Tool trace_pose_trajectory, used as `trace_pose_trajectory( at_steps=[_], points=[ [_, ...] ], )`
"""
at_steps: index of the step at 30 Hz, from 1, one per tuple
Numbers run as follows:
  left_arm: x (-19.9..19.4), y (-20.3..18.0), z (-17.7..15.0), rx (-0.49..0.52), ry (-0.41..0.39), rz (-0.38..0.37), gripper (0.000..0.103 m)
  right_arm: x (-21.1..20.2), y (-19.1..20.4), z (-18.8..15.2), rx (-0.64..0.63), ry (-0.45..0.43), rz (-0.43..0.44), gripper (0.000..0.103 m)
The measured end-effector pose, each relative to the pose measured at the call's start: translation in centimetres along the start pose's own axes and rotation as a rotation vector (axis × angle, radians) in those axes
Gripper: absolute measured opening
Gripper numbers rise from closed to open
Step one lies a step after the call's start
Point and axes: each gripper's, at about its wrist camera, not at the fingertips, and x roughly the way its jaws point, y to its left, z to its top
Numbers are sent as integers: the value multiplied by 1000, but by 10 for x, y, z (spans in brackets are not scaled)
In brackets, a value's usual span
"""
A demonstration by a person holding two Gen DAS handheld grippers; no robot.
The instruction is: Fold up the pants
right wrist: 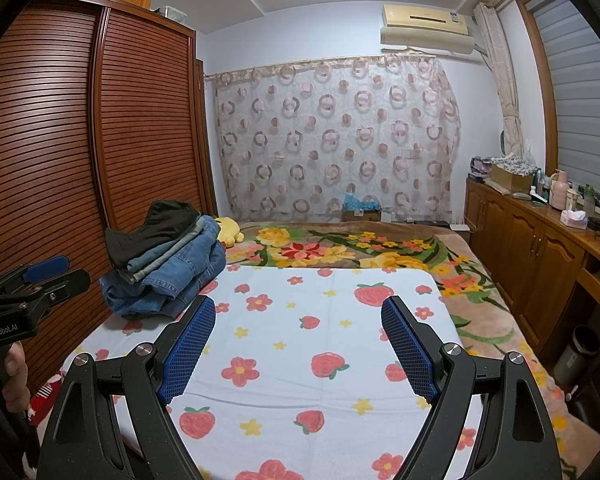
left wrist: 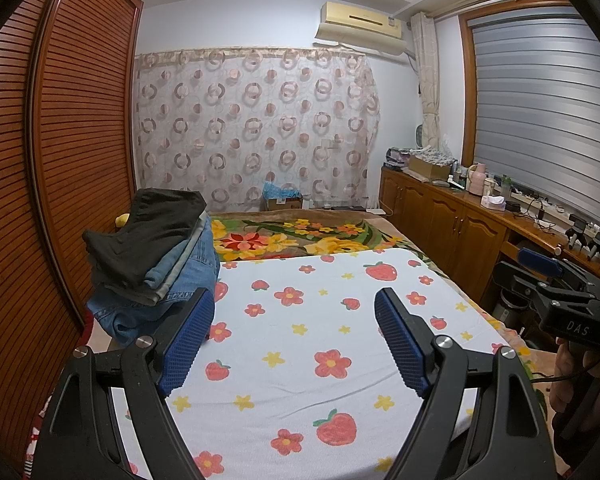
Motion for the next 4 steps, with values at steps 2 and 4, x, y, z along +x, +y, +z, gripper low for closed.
trace_pose_trajectory(
  at_steps=[2,4],
  points=[
    [0,0,0,1,0,0,83,0,0,0,-1,0,0,87],
    [0,0,0,0,0,0,83,0,0,0,0,0,-1,87]
  ],
)
